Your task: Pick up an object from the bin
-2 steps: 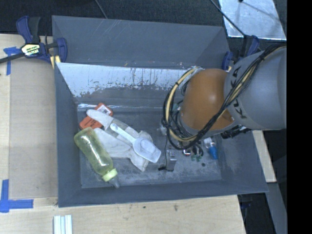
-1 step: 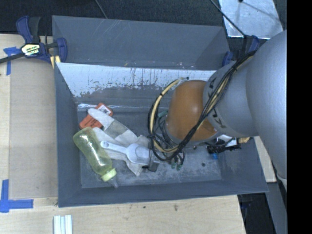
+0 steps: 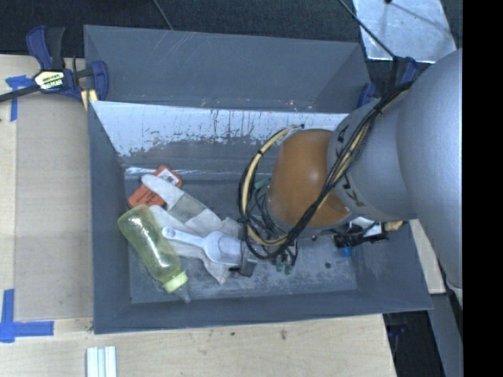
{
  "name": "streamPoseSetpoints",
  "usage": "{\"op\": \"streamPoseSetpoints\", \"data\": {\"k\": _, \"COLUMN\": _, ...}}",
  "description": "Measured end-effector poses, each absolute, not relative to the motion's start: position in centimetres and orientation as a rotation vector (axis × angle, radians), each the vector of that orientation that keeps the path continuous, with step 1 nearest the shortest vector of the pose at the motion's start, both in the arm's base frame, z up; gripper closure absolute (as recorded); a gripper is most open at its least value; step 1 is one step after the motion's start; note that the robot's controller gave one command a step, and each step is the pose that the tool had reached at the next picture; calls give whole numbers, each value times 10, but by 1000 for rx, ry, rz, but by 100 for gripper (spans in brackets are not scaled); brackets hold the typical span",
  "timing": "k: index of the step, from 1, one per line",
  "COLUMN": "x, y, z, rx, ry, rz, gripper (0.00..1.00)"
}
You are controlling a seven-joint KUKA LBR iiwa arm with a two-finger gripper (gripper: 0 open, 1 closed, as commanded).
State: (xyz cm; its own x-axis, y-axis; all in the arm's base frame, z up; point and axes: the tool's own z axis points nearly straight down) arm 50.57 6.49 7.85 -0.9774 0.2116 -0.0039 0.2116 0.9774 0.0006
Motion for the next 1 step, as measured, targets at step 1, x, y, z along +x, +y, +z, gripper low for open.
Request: {"op": "streamPoseSetpoints", "data": {"k": 1, "x": 511, "y": 68, "z": 278, "rx": 309, "ry": 3127, "rz": 0, "gripper": 100}}
